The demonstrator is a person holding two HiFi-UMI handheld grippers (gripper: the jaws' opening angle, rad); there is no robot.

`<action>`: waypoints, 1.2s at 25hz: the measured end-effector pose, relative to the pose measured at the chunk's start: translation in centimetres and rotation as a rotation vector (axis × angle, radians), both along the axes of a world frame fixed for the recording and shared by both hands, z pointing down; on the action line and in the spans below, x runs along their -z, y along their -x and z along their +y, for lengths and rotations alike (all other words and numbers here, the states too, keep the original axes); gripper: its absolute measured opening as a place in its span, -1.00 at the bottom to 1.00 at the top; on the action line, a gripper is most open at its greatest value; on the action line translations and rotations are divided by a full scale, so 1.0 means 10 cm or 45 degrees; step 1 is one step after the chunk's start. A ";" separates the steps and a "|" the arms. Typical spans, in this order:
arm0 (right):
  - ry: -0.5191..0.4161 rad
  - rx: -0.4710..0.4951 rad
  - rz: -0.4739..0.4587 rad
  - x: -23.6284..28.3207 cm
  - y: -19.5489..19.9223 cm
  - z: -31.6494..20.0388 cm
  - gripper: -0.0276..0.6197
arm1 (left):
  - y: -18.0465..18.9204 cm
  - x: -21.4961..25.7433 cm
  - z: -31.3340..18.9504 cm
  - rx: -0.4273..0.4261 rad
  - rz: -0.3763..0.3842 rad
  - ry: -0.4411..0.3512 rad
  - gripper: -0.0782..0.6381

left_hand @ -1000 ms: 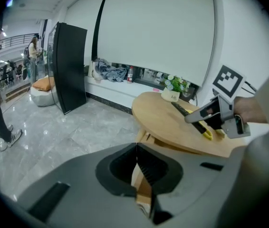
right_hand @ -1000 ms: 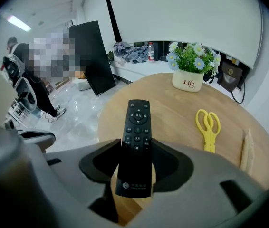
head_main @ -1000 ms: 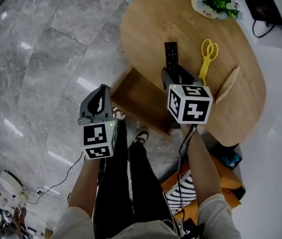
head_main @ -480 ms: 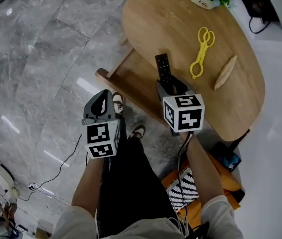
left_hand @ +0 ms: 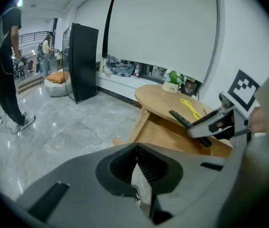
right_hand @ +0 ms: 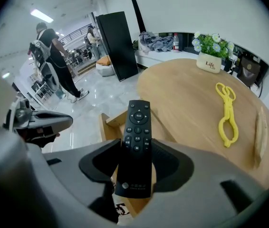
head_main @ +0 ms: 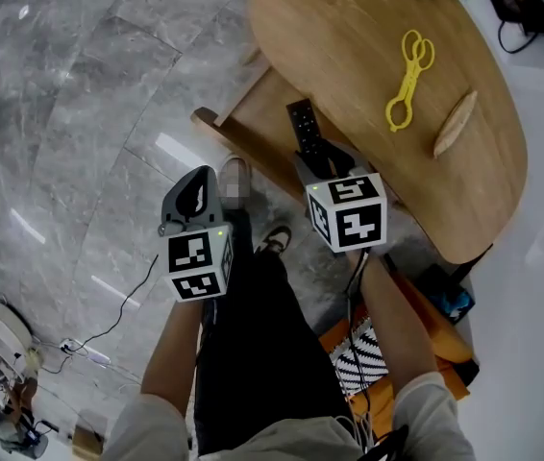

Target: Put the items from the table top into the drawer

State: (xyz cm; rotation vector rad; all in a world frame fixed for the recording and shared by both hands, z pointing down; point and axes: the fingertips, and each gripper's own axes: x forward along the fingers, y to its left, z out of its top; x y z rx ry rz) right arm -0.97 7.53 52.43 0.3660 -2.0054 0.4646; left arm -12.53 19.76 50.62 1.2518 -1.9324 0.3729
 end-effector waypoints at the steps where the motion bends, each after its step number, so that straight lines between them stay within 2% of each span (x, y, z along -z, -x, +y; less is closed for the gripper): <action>1: 0.004 0.004 0.003 -0.03 0.01 0.01 -0.33 | 0.02 -0.01 0.00 -0.004 0.000 0.003 -0.76; 9: 0.040 0.023 0.061 -0.52 0.05 0.09 -0.32 | 0.14 -0.13 -0.03 -0.024 0.001 0.019 -0.76; 16: 0.072 -0.040 0.090 -0.89 0.02 0.13 -0.31 | 0.19 -0.33 0.03 -0.041 0.020 0.045 -0.76; 19: 0.072 -0.054 0.081 -0.95 0.01 0.12 -0.28 | 0.21 -0.39 0.05 -0.047 0.025 0.057 -0.76; 21: 0.091 -0.068 0.084 -0.97 -0.01 0.12 -0.15 | 0.22 -0.40 0.05 -0.052 0.024 0.061 -0.76; 30: 0.097 -0.109 0.073 -0.75 -0.11 0.02 -0.14 | 0.24 -0.29 -0.08 -0.073 0.012 0.052 -0.76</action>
